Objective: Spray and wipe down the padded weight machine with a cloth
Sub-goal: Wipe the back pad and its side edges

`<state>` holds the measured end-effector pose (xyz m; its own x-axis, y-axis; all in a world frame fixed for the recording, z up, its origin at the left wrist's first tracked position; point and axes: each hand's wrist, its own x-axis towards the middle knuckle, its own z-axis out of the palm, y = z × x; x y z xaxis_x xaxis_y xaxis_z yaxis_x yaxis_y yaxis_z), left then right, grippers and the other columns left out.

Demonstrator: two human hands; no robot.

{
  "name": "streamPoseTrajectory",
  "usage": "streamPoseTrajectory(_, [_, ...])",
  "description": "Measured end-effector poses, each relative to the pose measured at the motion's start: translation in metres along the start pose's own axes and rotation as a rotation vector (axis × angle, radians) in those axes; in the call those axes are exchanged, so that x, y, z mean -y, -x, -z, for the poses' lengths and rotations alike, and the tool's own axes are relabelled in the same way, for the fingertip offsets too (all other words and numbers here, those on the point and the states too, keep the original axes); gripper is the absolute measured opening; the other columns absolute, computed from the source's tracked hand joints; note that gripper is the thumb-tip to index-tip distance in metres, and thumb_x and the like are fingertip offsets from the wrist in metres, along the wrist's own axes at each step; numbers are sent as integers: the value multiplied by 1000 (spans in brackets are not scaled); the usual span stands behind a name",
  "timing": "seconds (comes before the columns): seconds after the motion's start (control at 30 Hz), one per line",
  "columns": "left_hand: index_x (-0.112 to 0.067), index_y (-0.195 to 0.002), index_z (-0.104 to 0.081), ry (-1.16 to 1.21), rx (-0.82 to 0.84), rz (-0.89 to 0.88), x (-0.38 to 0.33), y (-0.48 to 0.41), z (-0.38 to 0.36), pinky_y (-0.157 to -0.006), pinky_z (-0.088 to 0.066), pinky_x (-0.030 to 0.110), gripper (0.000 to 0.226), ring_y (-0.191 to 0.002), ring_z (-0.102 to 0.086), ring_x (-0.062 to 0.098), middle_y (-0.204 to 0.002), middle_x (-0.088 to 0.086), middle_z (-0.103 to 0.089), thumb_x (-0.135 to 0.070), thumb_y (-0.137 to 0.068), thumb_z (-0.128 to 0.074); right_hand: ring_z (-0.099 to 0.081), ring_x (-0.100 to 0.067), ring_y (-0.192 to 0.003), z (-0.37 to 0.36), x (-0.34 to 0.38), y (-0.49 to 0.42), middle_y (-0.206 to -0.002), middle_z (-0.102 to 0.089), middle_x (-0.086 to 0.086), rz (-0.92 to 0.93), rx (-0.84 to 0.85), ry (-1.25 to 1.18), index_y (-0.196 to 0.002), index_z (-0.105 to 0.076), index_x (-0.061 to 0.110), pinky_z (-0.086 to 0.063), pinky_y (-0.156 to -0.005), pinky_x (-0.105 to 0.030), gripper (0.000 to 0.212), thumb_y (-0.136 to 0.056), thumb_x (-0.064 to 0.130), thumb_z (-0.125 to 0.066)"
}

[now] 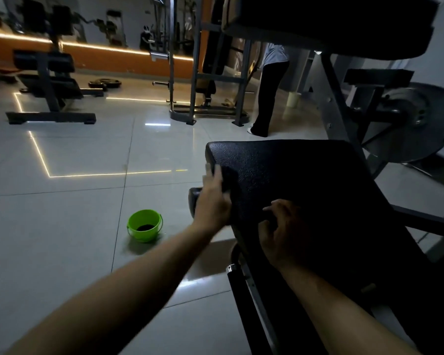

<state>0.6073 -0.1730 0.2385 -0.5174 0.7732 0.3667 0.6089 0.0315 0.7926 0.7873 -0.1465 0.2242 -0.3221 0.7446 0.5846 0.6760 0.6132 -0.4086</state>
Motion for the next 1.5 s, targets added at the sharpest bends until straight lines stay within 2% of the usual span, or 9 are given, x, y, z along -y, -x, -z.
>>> streamPoseTrajectory(0.1, [-9, -154, -36, 177, -88, 155, -5, -38, -7, -110, -39, 44, 51, -135, -47, 37, -153, 17, -44, -25, -107, -46, -60, -25, -116, 3, -4, 5, -126, -65, 0, 20, 34, 35, -106, -74, 19, -51, -99, -40, 36, -82, 33, -50])
streamPoseTrajectory(0.17, [-11, -151, -41, 295, -125, 228, -10, -12, -18, -97, -41, 32, 47, -120, -55, 31, -133, 13, -59, -26, -106, -49, -59, -25, -124, 5, -11, 12, -136, -63, 0, 36, 67, 41, -118, -74, 19, -49, -105, -42, 38, -89, 32, -52])
streamPoseTrajectory(0.3, [-20, -140, -52, 440, -67, 281, -21, 88, -36, -89, -48, 31, 34, -110, -64, 24, -121, 4, -67, -28, -106, -49, -49, -26, -142, 9, -11, 17, -152, -55, -7, -8, 182, -62, -134, -69, 14, -36, -119, -36, 44, -94, 24, -53])
streamPoseTrajectory(0.43, [-27, -131, -55, 487, -13, 243, -26, 142, -41, -93, -53, 34, 27, -107, -65, 10, -120, -6, -66, -29, -105, -49, -33, -17, -152, 29, 5, 33, -162, -40, 1, -186, 289, -124, -144, -60, 16, -20, -118, -21, 45, -100, 6, -54])
streamPoseTrajectory(0.7, [-9, -133, -58, 496, -119, 372, -16, 30, -33, -98, -48, 39, 33, -113, -62, 33, -122, 14, -67, -25, -106, -50, -24, -27, -155, 62, -1, 86, -167, -32, -2, -276, 331, 71, -153, -50, 23, -25, -126, -45, 50, -103, 28, -55])
streamPoseTrajectory(1.0, [-39, -156, -33, 601, -4, 214, -41, 232, -82, -120, -35, 47, 67, -148, -37, 15, -158, -9, -42, -21, -93, -46, -12, -25, -159, 66, -15, 78, -170, -21, 1, -268, 478, -33, -157, -42, 22, -12, -129, -38, 56, -103, 10, -52])
streamPoseTrajectory(1.13, [-23, -146, -46, 563, -74, 177, -39, 176, -66, -114, -38, 29, 51, -135, -49, 18, -143, -3, -53, -22, -95, -49, -5, -21, -160, 74, -21, 78, -171, -13, 2, -287, 545, -117, -159, -36, 20, -9, -127, -34, 58, -105, 6, -51])
streamPoseTrajectory(1.23, [-14, -154, -38, 518, -69, 348, -36, 117, -52, -121, -30, 36, 53, -147, -37, 24, -159, 10, -41, -25, -104, -49, -3, -19, -159, 75, -16, 80, -172, -11, 3, -324, 535, -177, -159, -36, 20, -8, -125, -30, 58, -105, 5, -50])
streamPoseTrajectory(1.5, [-37, -160, -23, 637, 162, 239, -48, 256, -70, -121, -34, 50, 71, -149, -36, 17, -161, -5, -39, -14, -97, -46, -6, -13, -158, 81, -7, 83, -172, -14, 4, -437, 498, -364, -153, -48, 21, -5, -129, -35, 47, -107, 14, -46])
